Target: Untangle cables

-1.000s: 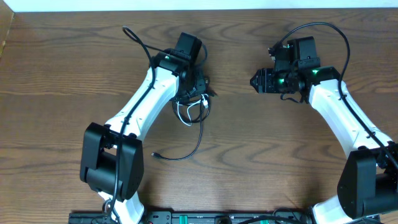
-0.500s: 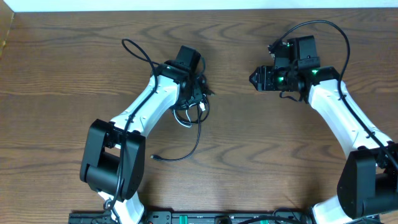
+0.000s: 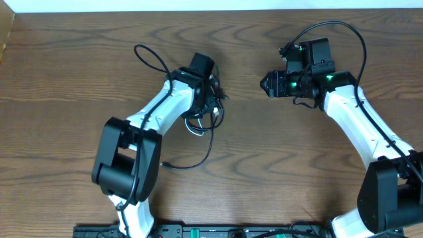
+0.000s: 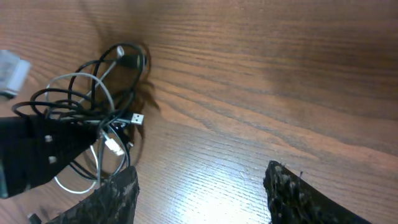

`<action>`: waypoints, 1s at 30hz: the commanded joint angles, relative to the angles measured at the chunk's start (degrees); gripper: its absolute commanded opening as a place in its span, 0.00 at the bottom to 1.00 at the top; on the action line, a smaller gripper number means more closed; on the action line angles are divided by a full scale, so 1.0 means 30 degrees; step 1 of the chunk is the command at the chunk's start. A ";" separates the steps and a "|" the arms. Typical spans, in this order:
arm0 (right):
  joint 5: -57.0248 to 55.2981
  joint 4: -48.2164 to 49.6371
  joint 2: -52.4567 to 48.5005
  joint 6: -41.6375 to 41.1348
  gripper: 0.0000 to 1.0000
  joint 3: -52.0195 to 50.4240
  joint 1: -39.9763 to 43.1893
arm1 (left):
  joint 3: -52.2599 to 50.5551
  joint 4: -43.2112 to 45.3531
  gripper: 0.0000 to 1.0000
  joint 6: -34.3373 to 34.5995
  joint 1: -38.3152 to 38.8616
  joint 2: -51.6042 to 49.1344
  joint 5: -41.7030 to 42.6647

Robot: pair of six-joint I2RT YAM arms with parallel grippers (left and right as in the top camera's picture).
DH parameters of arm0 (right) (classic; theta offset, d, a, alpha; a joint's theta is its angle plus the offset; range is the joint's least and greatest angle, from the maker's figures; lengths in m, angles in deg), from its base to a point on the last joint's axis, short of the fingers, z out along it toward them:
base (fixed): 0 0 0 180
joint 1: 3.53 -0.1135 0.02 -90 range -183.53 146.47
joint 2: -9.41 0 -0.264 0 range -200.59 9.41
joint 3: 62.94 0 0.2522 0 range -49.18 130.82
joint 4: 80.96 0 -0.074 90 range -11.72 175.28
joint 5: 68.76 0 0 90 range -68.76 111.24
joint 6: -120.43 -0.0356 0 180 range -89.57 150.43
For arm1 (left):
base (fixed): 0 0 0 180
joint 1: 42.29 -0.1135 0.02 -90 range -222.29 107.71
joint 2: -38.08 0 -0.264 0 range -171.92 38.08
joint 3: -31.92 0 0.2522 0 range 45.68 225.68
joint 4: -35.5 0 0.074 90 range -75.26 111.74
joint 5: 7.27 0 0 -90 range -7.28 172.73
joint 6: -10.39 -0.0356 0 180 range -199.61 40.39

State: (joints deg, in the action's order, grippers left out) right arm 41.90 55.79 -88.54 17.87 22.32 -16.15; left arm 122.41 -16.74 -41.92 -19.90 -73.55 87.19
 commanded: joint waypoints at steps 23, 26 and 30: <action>0.0095 0.2382 0.0357 0.0204 0.67 0.0022 -0.0576 | -0.0029 0.1530 0.20 -0.9260 -0.0423 -0.0379 0.9063; 0.0168 0.2601 0.0357 0.0204 0.69 0.0022 -0.0576 | 0.0525 0.0874 0.20 -0.9267 -0.0984 0.0532 0.9369; 0.0517 0.2885 0.0313 0.0211 0.71 0.0022 -0.0583 | 0.1231 0.0342 0.26 -0.8801 -0.2178 0.2754 0.9377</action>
State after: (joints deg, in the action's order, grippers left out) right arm 42.14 63.81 -88.54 17.90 22.32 -17.60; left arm 122.50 -15.28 -67.42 -23.26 -72.51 113.29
